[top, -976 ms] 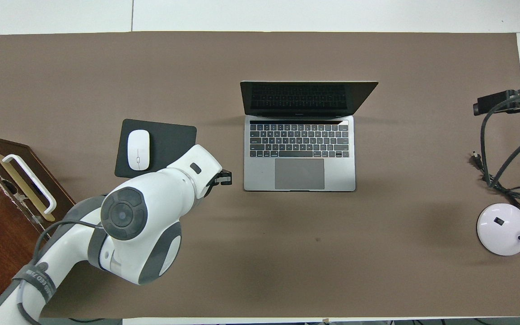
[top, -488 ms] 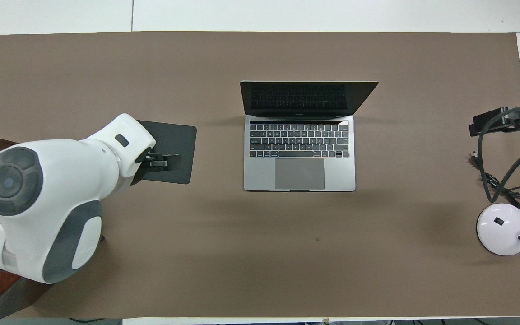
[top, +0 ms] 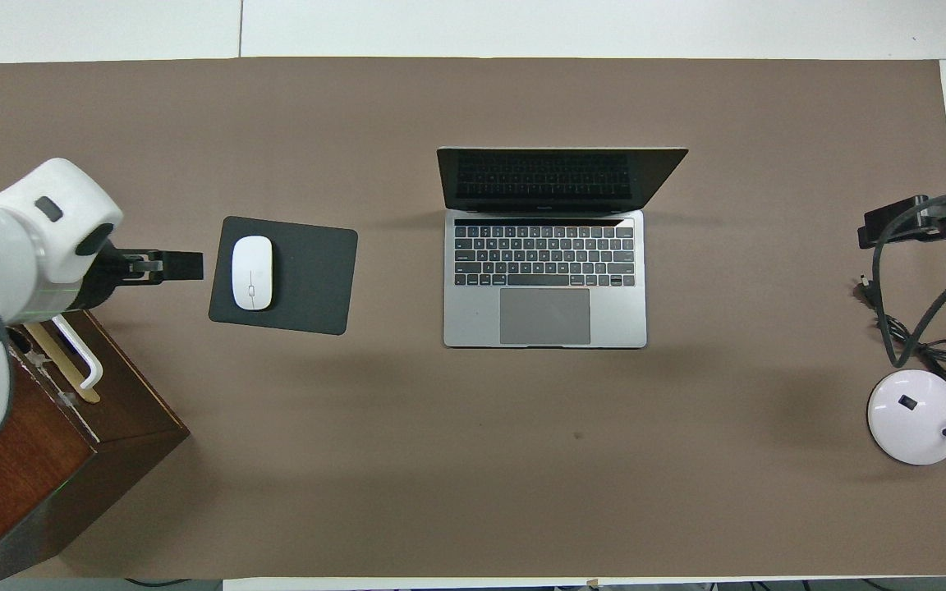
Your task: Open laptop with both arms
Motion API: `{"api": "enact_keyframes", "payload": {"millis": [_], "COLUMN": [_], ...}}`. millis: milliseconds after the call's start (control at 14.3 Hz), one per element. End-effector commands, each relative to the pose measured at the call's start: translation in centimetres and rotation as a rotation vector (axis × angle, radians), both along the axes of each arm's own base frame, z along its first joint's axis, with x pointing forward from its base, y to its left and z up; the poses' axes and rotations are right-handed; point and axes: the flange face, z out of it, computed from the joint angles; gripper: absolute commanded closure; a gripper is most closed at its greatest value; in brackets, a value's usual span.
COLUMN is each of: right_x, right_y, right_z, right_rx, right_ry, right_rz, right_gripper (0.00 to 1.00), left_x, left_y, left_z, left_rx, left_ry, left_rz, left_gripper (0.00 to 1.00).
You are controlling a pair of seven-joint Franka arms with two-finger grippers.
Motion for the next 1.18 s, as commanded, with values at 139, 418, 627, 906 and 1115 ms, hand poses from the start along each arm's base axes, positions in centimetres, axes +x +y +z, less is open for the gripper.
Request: {"api": "enact_keyframes", "payload": {"millis": [139,418,627,906,1115], "right_x": [-0.8,-0.7,-0.8,-0.8,-0.9], "right_y": [0.1,0.4,0.4,0.4,0.5], "right_z": [0.2,0.2,0.3,0.4,0.7], "right_rx": [-0.01,-0.008,-0.008,-0.007,-0.007], "right_ry": [-0.002,-0.006,-0.009,-0.002,0.01], "right_rz": [-0.005,-0.005,-0.007,-0.005,-0.002], "right_gripper": [0.04,0.04,0.04,0.04,0.04], "left_x": [0.3,1.6,3.4,3.7,3.0], "left_y": [6.2,9.2,9.3,8.5,7.2], "left_z": [1.8,4.6,8.2,9.0,8.4], "left_rx": [0.026,0.034,0.037,0.033,0.042], "left_ry": [0.006,0.027,0.053,0.122,0.173], "left_rz": [0.066,0.085,0.086,0.074,0.048], "left_gripper": [0.0,0.0,0.0,0.0,0.0]}}
